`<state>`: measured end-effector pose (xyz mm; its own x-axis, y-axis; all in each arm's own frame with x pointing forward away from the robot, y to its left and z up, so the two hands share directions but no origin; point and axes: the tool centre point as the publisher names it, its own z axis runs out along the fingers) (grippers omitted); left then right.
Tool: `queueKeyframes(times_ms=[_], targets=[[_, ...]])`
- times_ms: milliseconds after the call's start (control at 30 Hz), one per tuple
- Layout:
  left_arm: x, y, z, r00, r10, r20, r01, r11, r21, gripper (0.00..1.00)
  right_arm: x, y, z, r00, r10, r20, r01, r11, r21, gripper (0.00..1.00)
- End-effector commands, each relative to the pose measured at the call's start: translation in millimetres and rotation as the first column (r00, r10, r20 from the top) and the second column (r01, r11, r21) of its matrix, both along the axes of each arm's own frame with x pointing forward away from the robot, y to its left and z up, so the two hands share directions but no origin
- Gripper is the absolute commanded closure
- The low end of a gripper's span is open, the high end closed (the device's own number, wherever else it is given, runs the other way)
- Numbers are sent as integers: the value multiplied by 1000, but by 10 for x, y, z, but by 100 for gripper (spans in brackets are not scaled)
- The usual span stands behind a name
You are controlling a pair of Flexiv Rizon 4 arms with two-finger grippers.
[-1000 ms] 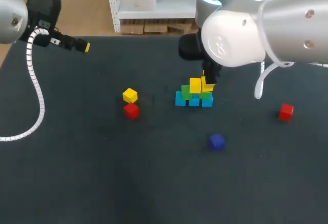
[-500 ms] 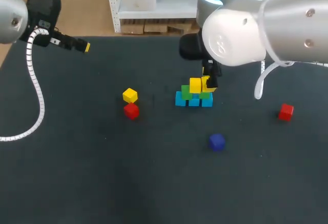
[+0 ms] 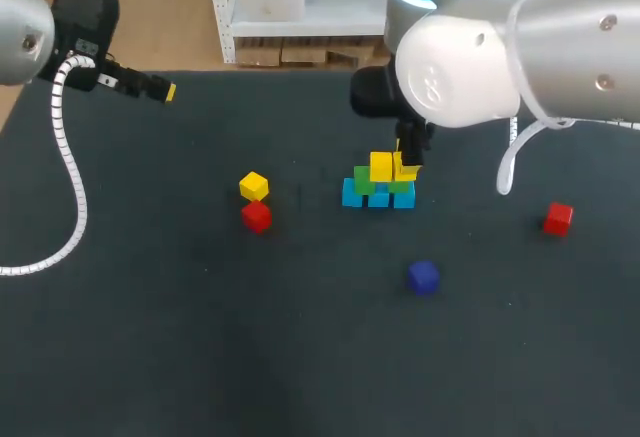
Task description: Place the blue cubes, place green cubes on the blue cubes, place the yellow cubes on the green cubes, then place the red cubes on the yellow cubes, and place purple cube on the red cubes.
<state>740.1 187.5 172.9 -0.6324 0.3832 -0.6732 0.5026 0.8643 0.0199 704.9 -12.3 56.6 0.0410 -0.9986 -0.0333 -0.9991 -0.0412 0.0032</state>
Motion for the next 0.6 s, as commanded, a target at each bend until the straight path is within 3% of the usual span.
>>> queueKeyframes(times_ms=[33,600], targets=[[4,17,-4,1000,-7,1,7,1000,-5,0,-2,-9,2,1000,1,-3,-1,1000,4,91],[4,17,-4,1000,-7,1,7,1000,-5,0,7,9,2,1000,-6,-2,6,1000,11,85]])
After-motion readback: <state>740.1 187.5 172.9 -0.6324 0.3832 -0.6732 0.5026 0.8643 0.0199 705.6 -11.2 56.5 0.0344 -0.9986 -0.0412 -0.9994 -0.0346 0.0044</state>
